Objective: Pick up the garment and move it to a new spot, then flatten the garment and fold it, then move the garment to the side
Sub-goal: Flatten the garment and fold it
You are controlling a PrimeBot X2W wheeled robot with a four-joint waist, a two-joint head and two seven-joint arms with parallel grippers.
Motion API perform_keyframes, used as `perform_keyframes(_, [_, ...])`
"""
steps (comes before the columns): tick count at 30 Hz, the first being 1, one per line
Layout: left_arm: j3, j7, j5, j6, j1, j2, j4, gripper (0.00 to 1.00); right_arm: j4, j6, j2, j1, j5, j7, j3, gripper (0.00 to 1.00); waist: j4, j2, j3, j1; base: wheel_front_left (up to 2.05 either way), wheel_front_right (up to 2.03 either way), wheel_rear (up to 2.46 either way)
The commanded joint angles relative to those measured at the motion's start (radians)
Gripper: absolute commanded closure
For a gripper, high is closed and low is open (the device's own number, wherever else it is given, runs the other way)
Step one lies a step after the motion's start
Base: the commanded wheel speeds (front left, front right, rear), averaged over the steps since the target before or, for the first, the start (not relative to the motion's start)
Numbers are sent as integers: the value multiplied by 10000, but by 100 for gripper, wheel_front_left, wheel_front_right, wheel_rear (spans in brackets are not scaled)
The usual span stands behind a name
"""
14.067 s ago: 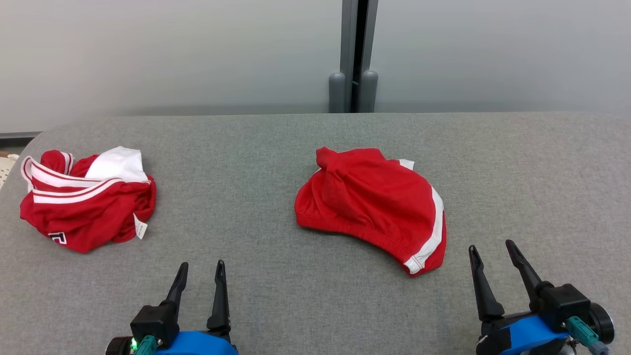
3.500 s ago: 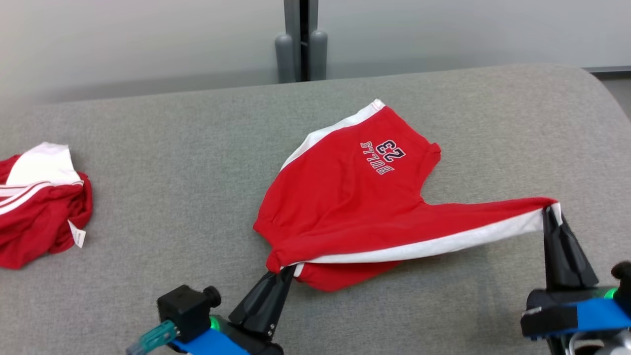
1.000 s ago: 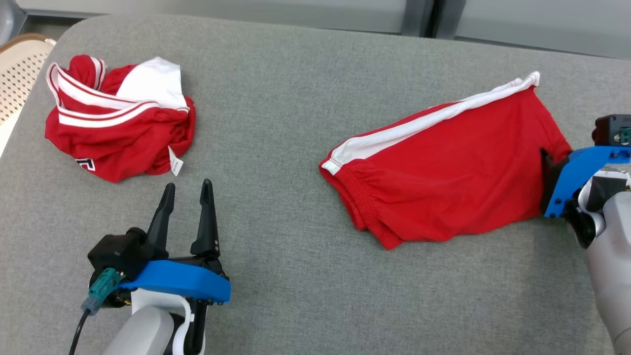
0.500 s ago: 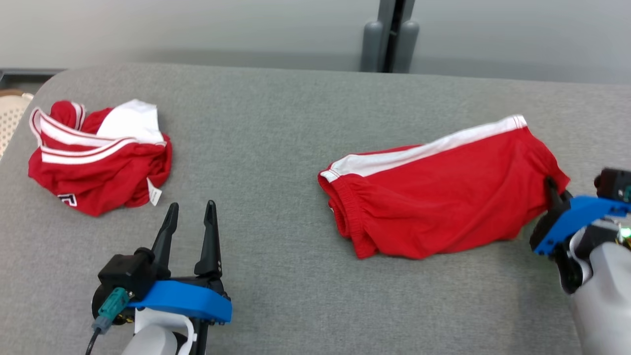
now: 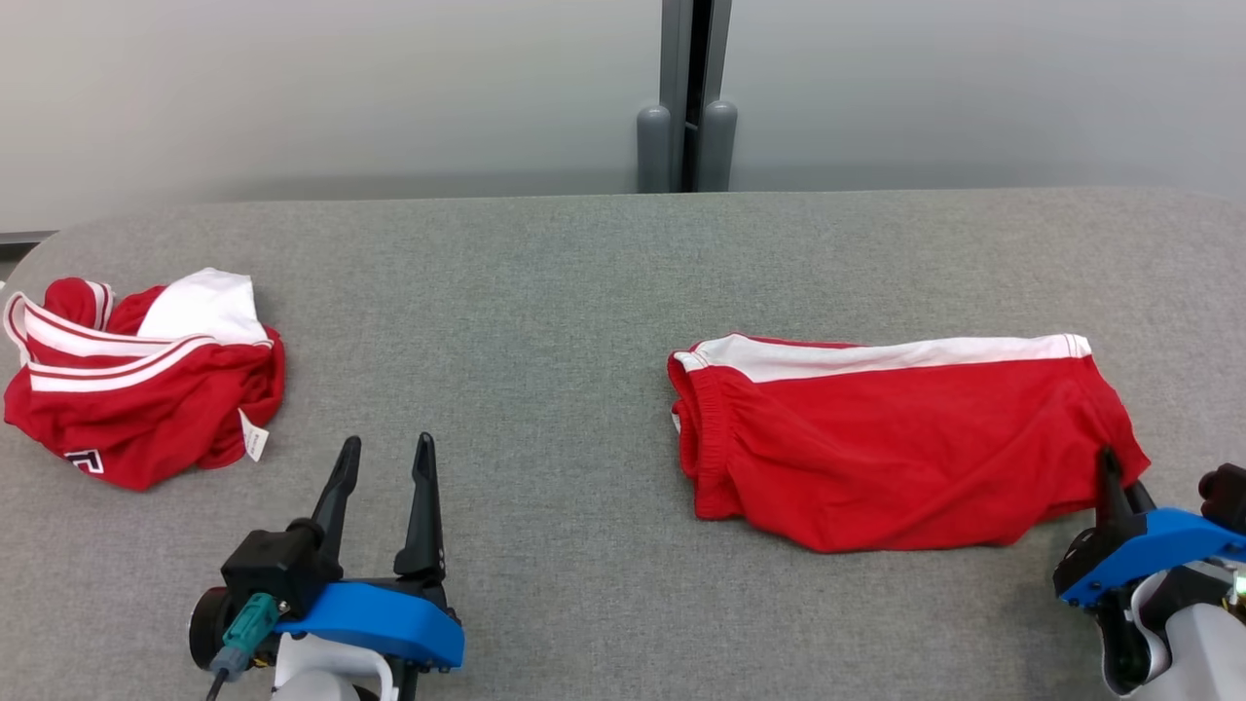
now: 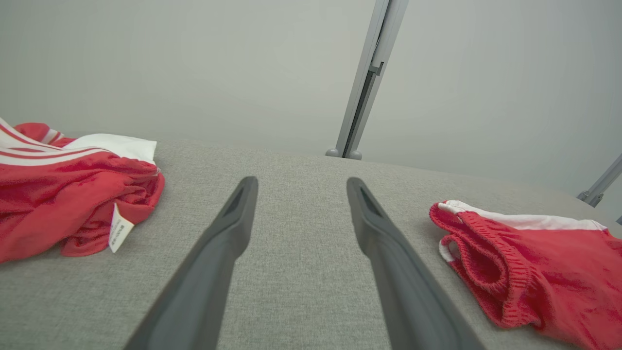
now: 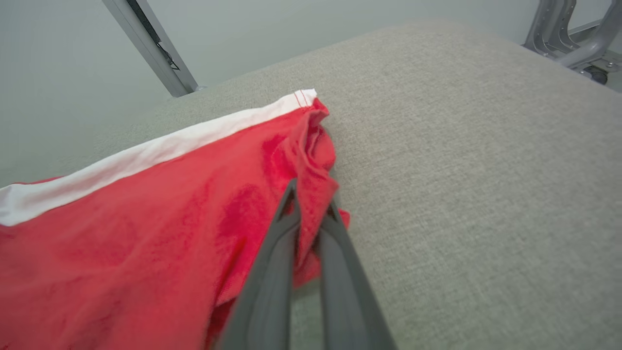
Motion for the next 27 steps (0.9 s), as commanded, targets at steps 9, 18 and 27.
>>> perform_keyframes(9, [-64,-48,433,30,-77,-141,269,0,-1552,1,777,-637,-873,420,924,100,361,-1,-86,0,0,0,0])
perform_keyframes(18, [46,-49,528,-32,-131,-328,277,0,-1883,1,1063,-1190,-23,1351,4415,100,780,-1,-98,0,0,0,0])
perform_keyframes(27, [219,-49,641,-111,-86,-460,307,0,-1029,1,1047,-1017,551,1382,6276,100,975,-1,-10,0,0,0,0])
